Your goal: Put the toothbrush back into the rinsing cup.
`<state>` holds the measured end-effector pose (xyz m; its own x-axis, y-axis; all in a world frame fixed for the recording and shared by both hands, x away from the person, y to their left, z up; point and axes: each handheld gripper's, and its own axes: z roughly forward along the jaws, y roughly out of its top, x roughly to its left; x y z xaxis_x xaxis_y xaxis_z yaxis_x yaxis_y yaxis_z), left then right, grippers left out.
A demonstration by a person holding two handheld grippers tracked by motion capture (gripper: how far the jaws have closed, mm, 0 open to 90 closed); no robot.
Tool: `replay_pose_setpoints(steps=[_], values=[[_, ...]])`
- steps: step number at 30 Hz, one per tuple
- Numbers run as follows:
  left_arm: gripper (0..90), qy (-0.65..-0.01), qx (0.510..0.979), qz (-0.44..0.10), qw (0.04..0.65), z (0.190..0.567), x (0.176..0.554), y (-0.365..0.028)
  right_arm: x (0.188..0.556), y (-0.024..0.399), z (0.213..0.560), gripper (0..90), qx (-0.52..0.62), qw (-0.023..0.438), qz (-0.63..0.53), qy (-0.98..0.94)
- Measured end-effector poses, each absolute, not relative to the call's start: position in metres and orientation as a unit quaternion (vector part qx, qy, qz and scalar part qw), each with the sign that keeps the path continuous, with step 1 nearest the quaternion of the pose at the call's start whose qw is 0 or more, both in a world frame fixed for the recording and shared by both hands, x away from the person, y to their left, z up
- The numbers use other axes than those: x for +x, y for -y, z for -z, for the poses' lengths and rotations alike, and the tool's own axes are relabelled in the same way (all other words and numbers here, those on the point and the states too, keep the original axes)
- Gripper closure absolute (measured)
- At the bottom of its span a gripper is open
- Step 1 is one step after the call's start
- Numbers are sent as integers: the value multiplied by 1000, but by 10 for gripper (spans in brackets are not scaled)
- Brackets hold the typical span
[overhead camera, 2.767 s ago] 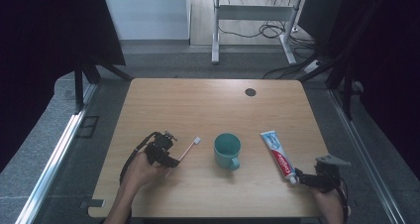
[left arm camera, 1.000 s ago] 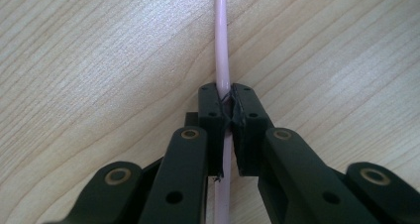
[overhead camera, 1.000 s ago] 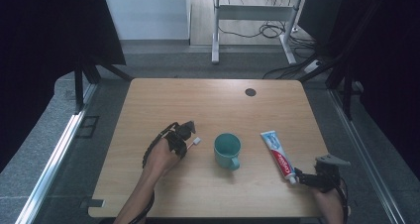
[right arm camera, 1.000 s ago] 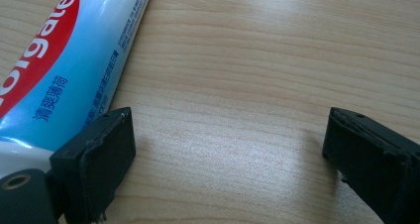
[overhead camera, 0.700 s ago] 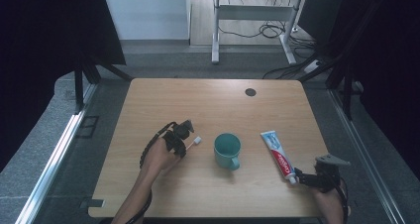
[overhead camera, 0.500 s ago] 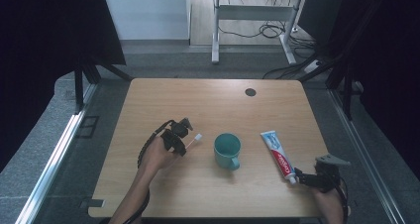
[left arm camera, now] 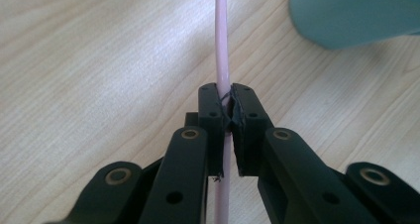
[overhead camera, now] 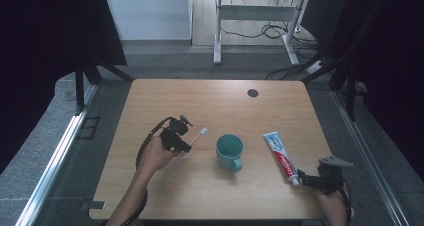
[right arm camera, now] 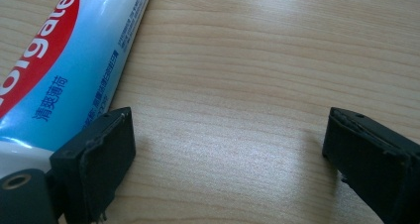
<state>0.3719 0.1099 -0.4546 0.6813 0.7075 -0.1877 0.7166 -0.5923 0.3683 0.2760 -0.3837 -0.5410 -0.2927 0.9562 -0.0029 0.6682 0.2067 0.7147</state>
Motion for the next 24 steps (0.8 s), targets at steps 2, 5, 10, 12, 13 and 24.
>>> replay_pose_setpoints(steps=[2, 5, 10, 12, 13, 24], values=[[842, -397, 890, 7, 224, 451, 371, -110, 276, 384, 541, 55, 548, 232, -311, -741], [842, -392, 890, 6, 233, 447, 370, -111, 276, 384, 541, 56, 547, 232, -311, -742], [842, -379, 887, -3, 262, 438, 367, -109, 276, 384, 541, 56, 547, 232, -311, -742], [842, -374, 888, -6, 268, 436, 367, -109, 276, 384, 541, 56, 547, 232, -311, -742], [842, -374, 886, -8, 274, 435, 366, -109, 276, 384, 541, 56, 548, 232, -311, -741], [842, -349, 878, -21, 326, 420, 363, -104, 276, 384, 541, 56, 548, 231, -311, -741]])
